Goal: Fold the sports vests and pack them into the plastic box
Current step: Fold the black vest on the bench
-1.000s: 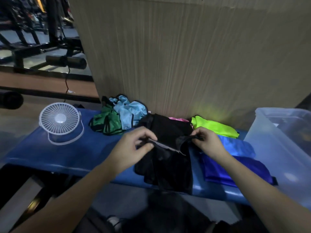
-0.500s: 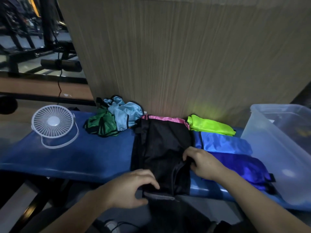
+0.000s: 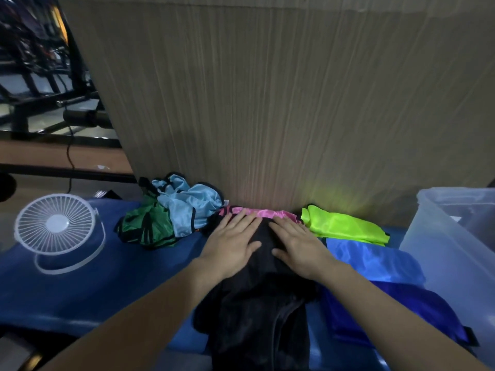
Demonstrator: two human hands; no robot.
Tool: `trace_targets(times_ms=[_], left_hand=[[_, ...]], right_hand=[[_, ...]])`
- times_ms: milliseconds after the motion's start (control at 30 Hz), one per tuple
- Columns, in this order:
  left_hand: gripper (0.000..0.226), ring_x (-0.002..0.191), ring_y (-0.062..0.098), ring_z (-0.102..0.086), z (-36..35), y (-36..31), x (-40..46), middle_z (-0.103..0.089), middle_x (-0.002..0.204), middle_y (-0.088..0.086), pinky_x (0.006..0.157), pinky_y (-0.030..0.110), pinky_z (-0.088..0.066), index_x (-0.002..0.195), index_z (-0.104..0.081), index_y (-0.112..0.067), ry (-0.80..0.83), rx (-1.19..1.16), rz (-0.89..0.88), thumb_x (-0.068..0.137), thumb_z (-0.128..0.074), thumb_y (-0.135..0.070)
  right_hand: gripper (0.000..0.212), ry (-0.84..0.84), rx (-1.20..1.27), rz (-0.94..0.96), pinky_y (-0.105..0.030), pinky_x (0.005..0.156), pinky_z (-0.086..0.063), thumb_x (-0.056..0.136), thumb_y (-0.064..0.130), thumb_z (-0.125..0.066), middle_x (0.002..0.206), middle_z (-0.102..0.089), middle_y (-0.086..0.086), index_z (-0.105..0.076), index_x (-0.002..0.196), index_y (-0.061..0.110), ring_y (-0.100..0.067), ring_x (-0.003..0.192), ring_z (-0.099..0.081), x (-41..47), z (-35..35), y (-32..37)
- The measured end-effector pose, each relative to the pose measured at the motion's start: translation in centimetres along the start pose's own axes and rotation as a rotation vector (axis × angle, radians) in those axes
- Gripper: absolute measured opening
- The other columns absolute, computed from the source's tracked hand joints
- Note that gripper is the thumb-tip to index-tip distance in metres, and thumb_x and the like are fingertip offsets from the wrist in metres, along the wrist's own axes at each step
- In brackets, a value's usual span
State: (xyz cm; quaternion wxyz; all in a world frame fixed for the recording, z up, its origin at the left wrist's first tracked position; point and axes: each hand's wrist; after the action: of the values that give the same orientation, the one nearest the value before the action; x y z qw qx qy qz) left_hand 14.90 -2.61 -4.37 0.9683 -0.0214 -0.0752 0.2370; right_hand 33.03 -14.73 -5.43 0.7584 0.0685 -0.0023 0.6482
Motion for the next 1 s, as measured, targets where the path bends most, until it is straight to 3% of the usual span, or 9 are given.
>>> trace_targets(times_ms=[133,233,367,467,600,700,800,900,1000], left_hand=[[0.090,0.153,0.009,0.012,-3.1,4.1,1.6,0.004,0.168,-0.008,0.125,0.038,0.008,0.160,0.003,-0.027,0.084,0.080,0.038,0.081,0.012,-0.068],[0.086,0.155,0.012,-0.002,-3.8,5.5,1.9,-0.007,0.168,-0.009,0.125,0.037,-0.003,0.161,-0.005,-0.029,0.048,0.066,0.021,0.086,0.003,-0.070],[0.089,0.148,0.017,-0.026,-2.3,5.1,3.2,-0.031,0.160,-0.006,0.118,0.038,-0.017,0.157,-0.026,-0.028,-0.011,-0.058,0.123,0.084,-0.013,-0.077],[0.072,0.141,0.021,-0.036,-0.7,5.0,4.8,-0.044,0.150,0.002,0.115,0.039,-0.020,0.149,-0.042,-0.028,-0.003,-0.006,0.167,0.091,-0.040,-0.072],[0.056,0.136,0.025,-0.042,0.6,5.8,5.6,-0.052,0.144,0.009,0.112,0.041,-0.024,0.132,-0.059,-0.032,0.097,-0.035,0.128,0.086,-0.062,-0.063],[0.028,0.128,0.020,-0.052,1.4,6.8,5.6,-0.067,0.119,0.002,0.105,0.037,-0.035,0.103,-0.068,-0.032,0.127,-0.280,0.108,0.083,-0.074,-0.050],[0.018,0.093,0.012,-0.064,2.5,6.9,5.3,-0.068,0.092,-0.007,0.084,0.030,-0.048,0.089,-0.063,-0.031,0.149,-0.450,0.115,0.083,-0.078,-0.040],[0.018,0.081,0.010,-0.064,3.5,6.9,5.7,-0.067,0.081,-0.009,0.072,0.031,-0.048,0.086,-0.063,-0.030,0.013,-0.384,0.152,0.084,-0.076,-0.043],[0.022,0.082,0.011,-0.062,4.3,6.8,6.6,-0.067,0.083,-0.010,0.072,0.033,-0.047,0.092,-0.064,-0.028,-0.112,-0.336,0.177,0.086,-0.072,-0.048]], right_hand=[[0.077,0.068,-0.067,-0.017,-0.037,0.123,0.000,0.097,0.060,-0.028,0.168,-0.003,-0.001,-0.010,0.160,0.018,-0.019,0.155,-0.002,1.1,-1.6,-1.4],[0.094,0.015,-0.072,-0.019,-0.043,0.122,-0.022,0.082,0.068,-0.011,0.165,-0.020,-0.006,-0.021,0.158,0.014,-0.025,0.152,-0.021,1.5,-2.4,-2.0],[0.089,-0.009,0.090,-0.157,-0.040,0.114,-0.029,0.084,0.075,-0.030,0.158,-0.034,-0.002,-0.028,0.155,0.021,-0.025,0.143,-0.033,3.2,-1.2,-2.0],[0.064,-0.020,0.137,-0.215,-0.039,0.107,-0.034,0.091,0.056,-0.058,0.139,-0.052,-0.003,-0.045,0.145,0.024,-0.027,0.128,-0.044,4.9,0.1,-2.2],[0.054,0.051,0.094,-0.203,-0.037,0.095,-0.037,0.083,0.047,-0.072,0.117,-0.057,-0.006,-0.060,0.131,0.026,-0.029,0.114,-0.046,5.7,1.0,-2.2],[0.033,0.058,0.199,-0.168,-0.034,0.085,-0.039,0.081,0.034,-0.077,0.106,-0.061,-0.007,-0.068,0.108,0.019,-0.029,0.107,-0.053,5.9,1.7,-2.4],[0.018,0.065,0.323,-0.154,-0.032,0.072,-0.041,0.083,0.023,-0.077,0.092,-0.064,-0.005,-0.060,0.089,0.021,-0.030,0.095,-0.062,6.0,2.3,-2.6],[0.017,-0.044,0.358,-0.175,-0.034,0.071,-0.048,0.087,0.024,-0.073,0.096,-0.070,-0.009,-0.057,0.090,0.025,-0.030,0.088,-0.065,6.7,3.0,-2.7],[0.017,-0.168,0.312,-0.168,-0.034,0.079,-0.042,0.089,0.022,-0.070,0.104,-0.072,-0.011,-0.067,0.105,0.018,-0.034,0.101,-0.061,7.7,3.7,-3.0]])
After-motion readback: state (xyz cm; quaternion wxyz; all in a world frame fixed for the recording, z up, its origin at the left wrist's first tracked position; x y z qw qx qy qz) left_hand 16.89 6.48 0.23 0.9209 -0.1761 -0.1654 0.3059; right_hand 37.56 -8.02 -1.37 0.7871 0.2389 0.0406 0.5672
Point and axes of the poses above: each hand's wrist, its own x-axis towards the middle knuckle, its own z-axis out of the back of the hand, y = z × x
